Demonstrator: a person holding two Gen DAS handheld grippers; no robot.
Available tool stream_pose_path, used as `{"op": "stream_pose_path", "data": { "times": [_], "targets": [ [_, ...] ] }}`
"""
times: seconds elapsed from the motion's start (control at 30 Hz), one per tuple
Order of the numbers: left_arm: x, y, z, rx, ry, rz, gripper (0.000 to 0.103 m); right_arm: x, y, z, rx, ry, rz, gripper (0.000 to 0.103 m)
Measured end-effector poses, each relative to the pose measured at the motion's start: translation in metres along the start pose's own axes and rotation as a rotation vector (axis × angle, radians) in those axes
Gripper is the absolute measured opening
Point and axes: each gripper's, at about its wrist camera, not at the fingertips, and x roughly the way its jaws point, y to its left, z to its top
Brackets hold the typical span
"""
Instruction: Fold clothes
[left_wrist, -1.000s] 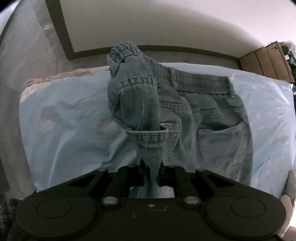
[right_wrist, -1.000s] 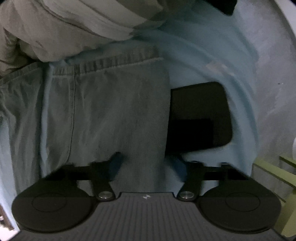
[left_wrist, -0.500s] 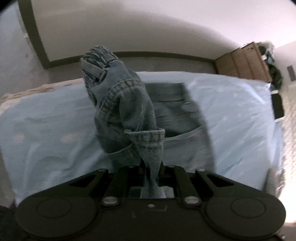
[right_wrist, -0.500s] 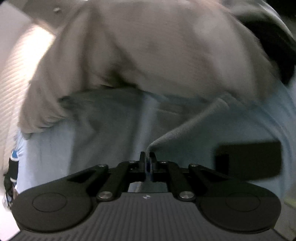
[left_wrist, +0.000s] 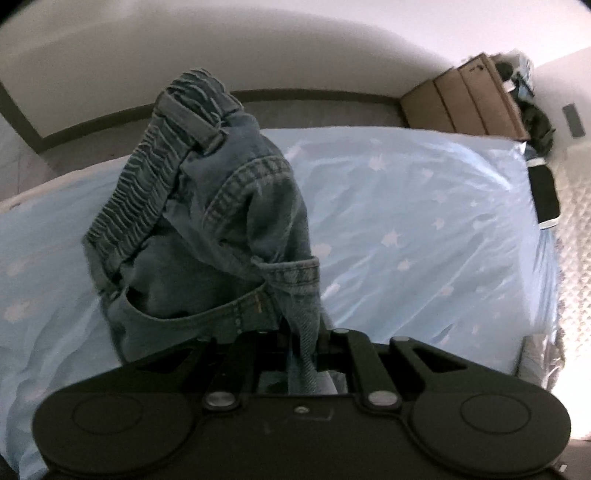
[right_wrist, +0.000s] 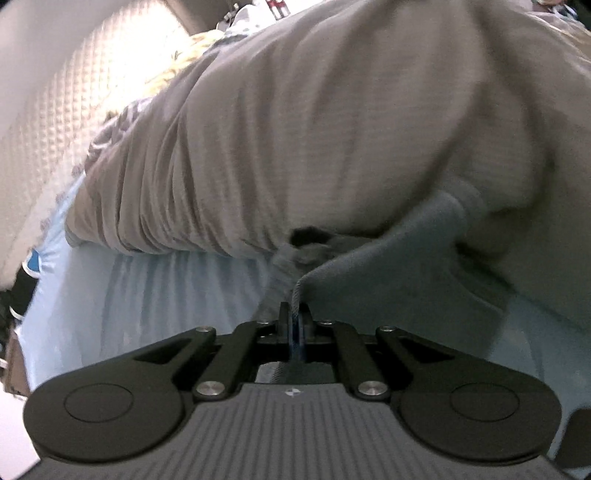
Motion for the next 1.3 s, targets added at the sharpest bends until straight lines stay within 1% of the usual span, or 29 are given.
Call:
{"op": "stream_pose_path", "data": {
  "times": [0.13,0.2,0.37,0.4,0.43,0.47,0.5,0.53,0.57,0.6,0.63,0.67,0.73,0.77,0.87,0.93,1.0,1.13,1.23,1.3],
  "targets": [
    [0.024,-0.032,0.006,0.05,0.003,0.028,0.008,0.022,0.022,0.005,-0.027,0.002,-0.011,0.003],
    [0.037,-0.043,0.007,0.066,0.006,0.04,0.008,0.031,0.026,0.008,-0.023,0.004,-0.008,0.003],
    [0.066,-0.054,0.006,0.127,0.016,0.059,0.011,0.054,0.031,0.009,0.01,0.023,0.003,0.005],
    [0.07,-0.054,0.006,0.137,0.017,0.059,0.014,0.059,0.031,0.009,0.01,0.035,0.008,0.009],
    [0.074,-0.054,0.005,0.146,0.018,0.058,0.022,0.064,0.032,0.009,0.009,0.048,0.014,0.015],
    [0.075,-0.053,0.004,0.154,0.021,0.05,0.03,0.068,0.032,0.008,0.002,0.059,0.021,0.019],
    [0.075,-0.051,0.003,0.168,0.023,0.031,0.045,0.071,0.033,0.008,-0.007,0.07,0.029,0.031],
    [0.073,-0.05,0.002,0.18,0.018,0.021,0.055,0.072,0.034,0.006,-0.022,0.071,0.041,0.045],
    [0.071,-0.049,0.001,0.192,0.013,0.011,0.057,0.072,0.034,0.004,-0.04,0.067,0.049,0.05],
    [0.066,-0.044,-0.001,0.201,0.011,0.004,0.058,0.07,0.036,0.002,-0.069,0.059,0.054,0.06],
    [0.061,-0.037,-0.002,0.2,0.015,-0.016,0.059,0.069,0.038,-0.001,-0.1,0.06,0.055,0.064],
    [0.056,-0.031,-0.003,0.2,0.018,-0.035,0.06,0.067,0.041,-0.004,-0.131,0.063,0.055,0.064],
    [0.046,-0.013,-0.005,0.186,0.012,-0.075,0.061,0.062,0.045,-0.012,-0.185,0.083,0.063,0.064],
    [0.042,-0.003,-0.005,0.168,0.001,-0.081,0.061,0.059,0.046,-0.016,-0.211,0.094,0.067,0.064],
    [0.03,0.043,-0.003,0.066,-0.037,-0.096,0.062,0.047,0.049,-0.035,-0.26,0.123,0.073,0.064],
    [0.026,0.074,-0.001,-0.014,-0.056,-0.099,0.062,0.038,0.046,-0.05,-0.269,0.154,0.07,0.064],
    [0.028,0.103,0.005,-0.098,-0.071,-0.096,0.062,0.029,0.043,-0.066,-0.277,0.186,0.065,0.064],
    [0.041,0.137,0.014,-0.153,-0.085,-0.103,0.061,0.007,0.046,-0.09,-0.24,0.237,0.036,0.064],
    [0.061,0.144,0.02,-0.199,-0.055,-0.107,0.06,-0.021,0.039,-0.104,-0.203,0.247,0.014,0.064],
    [0.07,0.142,0.022,-0.213,-0.036,-0.128,0.06,-0.041,0.034,-0.113,-0.172,0.247,-0.001,0.065]
  ]
}}
